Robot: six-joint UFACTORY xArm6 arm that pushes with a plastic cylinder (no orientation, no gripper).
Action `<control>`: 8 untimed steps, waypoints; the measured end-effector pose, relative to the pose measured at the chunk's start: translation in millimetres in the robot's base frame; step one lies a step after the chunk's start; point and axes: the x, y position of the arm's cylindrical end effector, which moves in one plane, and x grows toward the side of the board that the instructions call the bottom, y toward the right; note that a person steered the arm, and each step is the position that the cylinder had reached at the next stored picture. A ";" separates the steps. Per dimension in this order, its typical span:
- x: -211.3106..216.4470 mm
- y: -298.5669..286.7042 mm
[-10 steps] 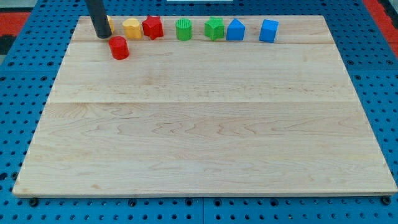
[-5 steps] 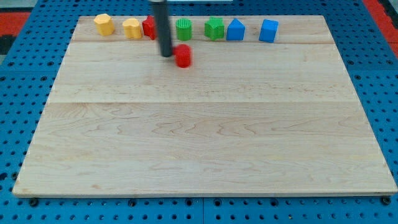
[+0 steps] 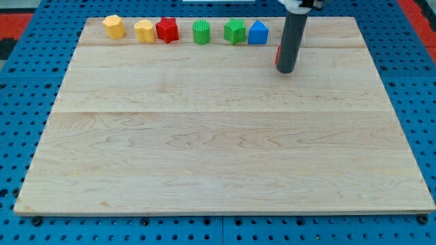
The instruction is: Push the red circle to the top right of the board
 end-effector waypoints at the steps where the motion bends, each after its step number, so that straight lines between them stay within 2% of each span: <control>1: 4.5 -29.4; 2: -21.8 -29.2; 3: -31.7 44.6; 4: -32.3 65.8; 7: -63.9 64.6; 8: -37.3 41.8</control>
